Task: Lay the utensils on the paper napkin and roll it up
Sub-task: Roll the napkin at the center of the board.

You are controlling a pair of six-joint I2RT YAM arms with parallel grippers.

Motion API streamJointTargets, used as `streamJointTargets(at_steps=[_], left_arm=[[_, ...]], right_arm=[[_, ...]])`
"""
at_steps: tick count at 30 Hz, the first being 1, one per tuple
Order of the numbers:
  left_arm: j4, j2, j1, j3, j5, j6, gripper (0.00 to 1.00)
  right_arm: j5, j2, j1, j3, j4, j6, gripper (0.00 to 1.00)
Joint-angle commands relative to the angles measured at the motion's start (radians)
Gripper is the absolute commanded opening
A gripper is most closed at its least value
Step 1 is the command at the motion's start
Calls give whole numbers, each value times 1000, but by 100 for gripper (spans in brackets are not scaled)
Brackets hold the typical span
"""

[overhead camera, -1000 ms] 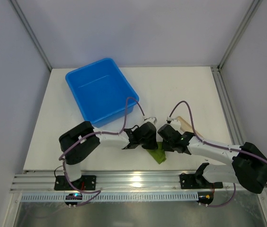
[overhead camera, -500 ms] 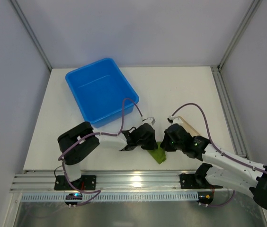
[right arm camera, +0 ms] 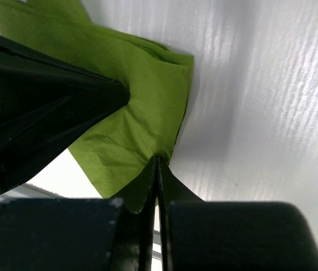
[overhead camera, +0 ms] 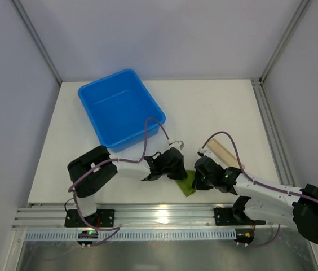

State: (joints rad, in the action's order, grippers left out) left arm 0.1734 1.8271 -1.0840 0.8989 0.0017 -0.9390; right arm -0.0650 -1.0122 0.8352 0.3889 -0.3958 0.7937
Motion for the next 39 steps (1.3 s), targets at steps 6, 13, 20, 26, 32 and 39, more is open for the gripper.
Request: streamJointTargets(at_steps=[6, 13, 20, 26, 32, 39], left_arm=[[-121, 12, -1, -37, -22, 34, 0], [-118, 11, -1, -55, -16, 42, 0], [-110, -2, -1, -55, -9, 39, 0], [-109, -12, -1, -55, -8, 40, 0], [-97, -12, -1, -64, -6, 34, 0], [-91, -14, -1, -68, -8, 31, 0]], right_arm=[[-105, -31, 94, 25, -60, 81, 4], [-136, 122, 113, 35, -133, 124, 28], [-67, 221, 111, -41, -81, 171, 55], [-50, 155, 113, -64, -25, 176, 55], [-22, 26, 113, -58, 54, 141, 48], [-15, -34, 113, -44, 58, 113, 41]])
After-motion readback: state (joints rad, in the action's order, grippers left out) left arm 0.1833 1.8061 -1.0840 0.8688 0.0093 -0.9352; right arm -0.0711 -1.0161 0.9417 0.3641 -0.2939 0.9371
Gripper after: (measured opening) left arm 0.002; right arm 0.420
